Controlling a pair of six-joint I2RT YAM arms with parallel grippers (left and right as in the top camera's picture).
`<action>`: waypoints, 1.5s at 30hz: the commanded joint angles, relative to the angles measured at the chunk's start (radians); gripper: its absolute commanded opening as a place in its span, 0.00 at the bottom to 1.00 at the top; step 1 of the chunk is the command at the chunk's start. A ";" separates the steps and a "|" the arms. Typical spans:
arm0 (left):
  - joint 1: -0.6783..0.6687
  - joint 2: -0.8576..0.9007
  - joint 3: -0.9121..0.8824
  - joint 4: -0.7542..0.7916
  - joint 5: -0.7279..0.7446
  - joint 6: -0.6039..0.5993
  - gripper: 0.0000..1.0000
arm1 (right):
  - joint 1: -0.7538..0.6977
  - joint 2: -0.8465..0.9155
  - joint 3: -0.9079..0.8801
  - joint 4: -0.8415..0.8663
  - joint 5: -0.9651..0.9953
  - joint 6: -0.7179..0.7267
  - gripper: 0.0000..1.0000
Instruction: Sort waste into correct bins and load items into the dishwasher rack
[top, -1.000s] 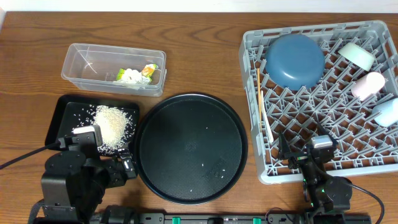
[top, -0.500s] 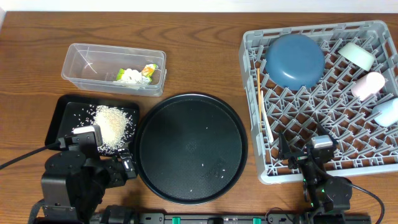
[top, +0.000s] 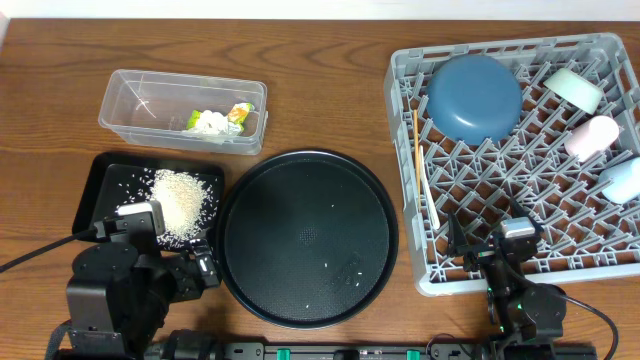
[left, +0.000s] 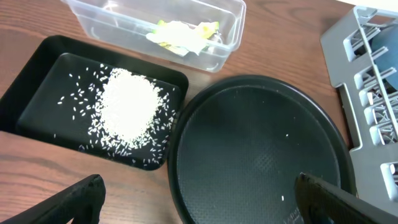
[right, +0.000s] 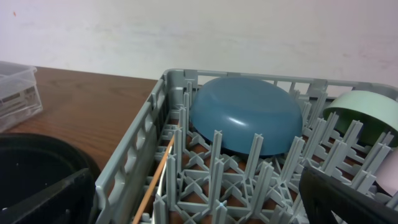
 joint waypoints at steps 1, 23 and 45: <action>0.027 -0.013 -0.002 -0.029 -0.028 0.007 0.98 | -0.012 -0.006 -0.002 -0.005 0.006 0.017 0.99; 0.138 -0.509 -0.797 0.674 -0.041 0.127 0.98 | -0.012 -0.006 -0.002 -0.005 0.006 0.017 0.99; 0.131 -0.580 -1.083 1.086 -0.084 0.149 0.98 | -0.012 -0.006 -0.002 -0.005 0.006 0.017 0.99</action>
